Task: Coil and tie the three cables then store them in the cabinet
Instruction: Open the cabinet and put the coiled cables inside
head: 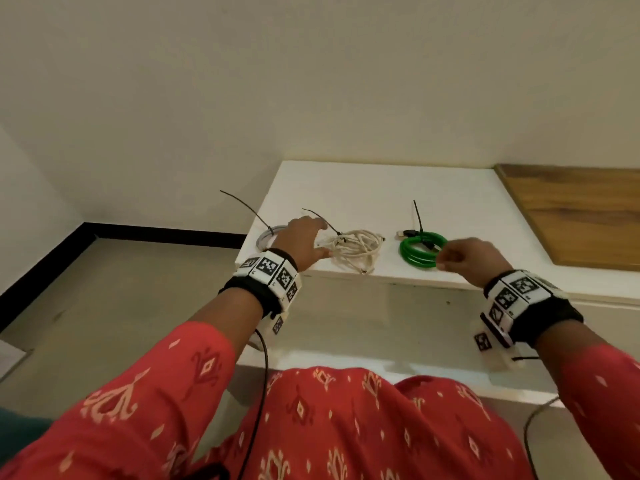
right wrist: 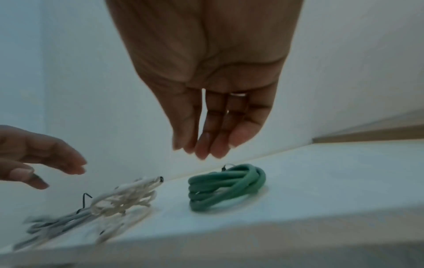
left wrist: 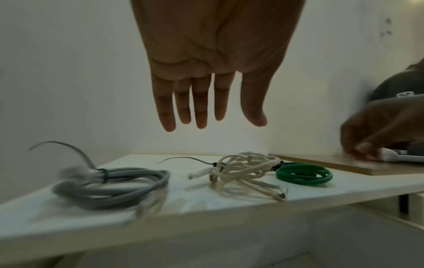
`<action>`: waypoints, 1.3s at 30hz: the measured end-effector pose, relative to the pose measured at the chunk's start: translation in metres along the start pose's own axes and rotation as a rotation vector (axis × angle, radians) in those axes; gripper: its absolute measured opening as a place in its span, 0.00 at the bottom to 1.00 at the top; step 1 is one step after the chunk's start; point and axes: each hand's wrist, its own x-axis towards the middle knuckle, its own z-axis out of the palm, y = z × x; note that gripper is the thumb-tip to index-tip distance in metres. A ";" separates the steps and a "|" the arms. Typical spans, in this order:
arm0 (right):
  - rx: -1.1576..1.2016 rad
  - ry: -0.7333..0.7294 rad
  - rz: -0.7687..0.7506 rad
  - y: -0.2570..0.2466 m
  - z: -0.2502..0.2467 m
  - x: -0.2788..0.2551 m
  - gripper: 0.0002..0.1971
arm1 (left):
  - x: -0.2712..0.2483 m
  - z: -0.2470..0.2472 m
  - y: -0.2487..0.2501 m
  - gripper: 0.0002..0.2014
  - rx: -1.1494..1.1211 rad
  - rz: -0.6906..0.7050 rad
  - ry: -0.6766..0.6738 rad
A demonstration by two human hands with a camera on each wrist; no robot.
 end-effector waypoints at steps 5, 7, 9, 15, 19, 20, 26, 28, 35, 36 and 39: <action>-0.205 -0.144 -0.004 -0.012 0.004 0.049 0.31 | 0.038 0.027 0.024 0.45 0.096 0.061 -0.180; -0.239 -0.228 0.009 -0.009 0.014 0.061 0.42 | 0.050 0.041 0.029 0.50 0.128 0.038 -0.260; -0.249 -0.270 0.028 -0.004 0.023 0.070 0.46 | 0.059 0.052 0.031 0.52 0.150 0.013 -0.312; -0.253 -0.252 0.037 -0.001 0.032 0.079 0.44 | 0.067 0.062 0.029 0.47 0.242 0.038 -0.287; -0.257 -0.239 0.043 -0.006 0.030 0.069 0.41 | 0.059 0.062 0.033 0.50 0.323 0.032 -0.331; -0.254 -0.240 0.042 -0.008 0.030 0.065 0.41 | 0.057 0.062 0.034 0.49 0.348 0.038 -0.340; -0.239 -0.281 0.004 -0.022 0.030 0.027 0.41 | 0.026 0.048 0.033 0.40 0.344 0.074 -0.287; -0.238 -0.288 -0.014 -0.029 0.028 0.015 0.41 | 0.014 0.036 0.030 0.39 0.345 0.080 -0.277; -0.260 -0.297 -0.076 -0.071 0.020 -0.020 0.41 | -0.034 -0.057 0.003 0.40 0.452 0.044 -0.181; -0.266 -0.293 -0.091 -0.079 0.020 -0.024 0.41 | -0.041 -0.075 -0.001 0.40 0.496 0.034 -0.162; -0.273 -0.287 -0.126 -0.100 0.018 -0.029 0.41 | -0.054 -0.127 -0.011 0.41 0.663 0.026 -0.136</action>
